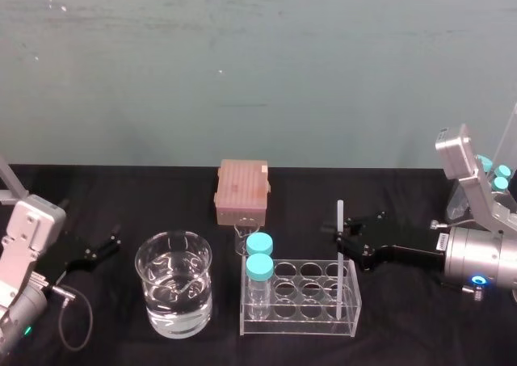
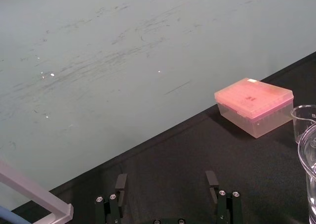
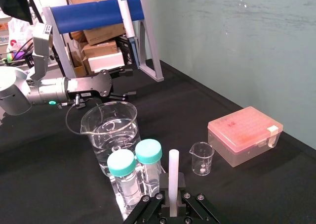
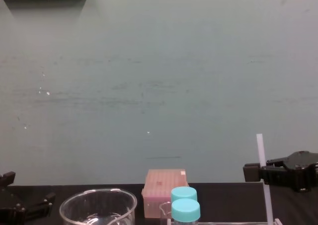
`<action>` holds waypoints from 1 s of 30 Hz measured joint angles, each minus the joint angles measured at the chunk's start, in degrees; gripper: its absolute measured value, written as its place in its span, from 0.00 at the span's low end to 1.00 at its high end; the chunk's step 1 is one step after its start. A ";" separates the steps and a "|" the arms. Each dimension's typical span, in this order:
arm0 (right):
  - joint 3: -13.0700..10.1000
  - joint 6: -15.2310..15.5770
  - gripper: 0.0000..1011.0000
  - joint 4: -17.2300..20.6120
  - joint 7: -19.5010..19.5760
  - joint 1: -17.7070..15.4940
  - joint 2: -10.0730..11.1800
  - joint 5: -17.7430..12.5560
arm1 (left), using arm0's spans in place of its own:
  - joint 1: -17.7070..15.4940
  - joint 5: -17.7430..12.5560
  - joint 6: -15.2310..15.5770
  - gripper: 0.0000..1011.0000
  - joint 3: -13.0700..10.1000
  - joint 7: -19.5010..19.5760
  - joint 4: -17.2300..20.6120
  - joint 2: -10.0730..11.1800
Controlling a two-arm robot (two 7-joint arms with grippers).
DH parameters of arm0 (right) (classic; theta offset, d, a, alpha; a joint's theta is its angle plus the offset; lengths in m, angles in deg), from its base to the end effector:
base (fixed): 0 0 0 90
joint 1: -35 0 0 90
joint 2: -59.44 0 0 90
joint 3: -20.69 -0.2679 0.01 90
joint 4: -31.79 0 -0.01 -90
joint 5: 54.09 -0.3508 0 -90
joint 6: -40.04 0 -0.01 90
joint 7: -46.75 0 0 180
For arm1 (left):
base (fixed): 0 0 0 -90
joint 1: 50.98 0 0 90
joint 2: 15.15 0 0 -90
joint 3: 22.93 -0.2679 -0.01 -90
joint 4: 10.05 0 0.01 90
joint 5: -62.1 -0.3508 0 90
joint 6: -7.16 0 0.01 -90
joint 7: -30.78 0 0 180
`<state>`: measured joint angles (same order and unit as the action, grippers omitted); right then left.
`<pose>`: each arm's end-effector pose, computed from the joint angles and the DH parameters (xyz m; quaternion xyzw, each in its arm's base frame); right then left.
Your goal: Pick up the stirring rod with one hand, then place it down.
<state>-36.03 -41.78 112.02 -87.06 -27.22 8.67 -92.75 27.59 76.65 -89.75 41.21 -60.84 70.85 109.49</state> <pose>0.4503 -0.0599 -0.2037 -0.1041 0.0391 -0.2442 0.9633 0.3942 0.0590 -0.2925 0.1414 -0.1324 0.5799 0.7913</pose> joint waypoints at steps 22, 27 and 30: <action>-0.06 -0.22 0.35 0.10 0.11 -0.07 0.05 -0.11 | 0.00 0.00 0.00 0.99 0.00 0.00 0.00 0.00; -0.09 -0.25 0.53 0.12 0.11 -0.09 0.05 -0.15 | 0.00 0.00 0.00 0.99 0.00 0.00 0.00 0.00; -0.10 -0.27 0.61 0.12 0.11 -0.09 0.05 -0.16 | 0.00 0.00 0.00 0.99 0.00 0.00 0.00 0.00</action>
<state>-36.13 -42.05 112.14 -86.95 -27.31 8.72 -92.91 27.59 76.65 -89.75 41.21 -60.84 70.85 109.49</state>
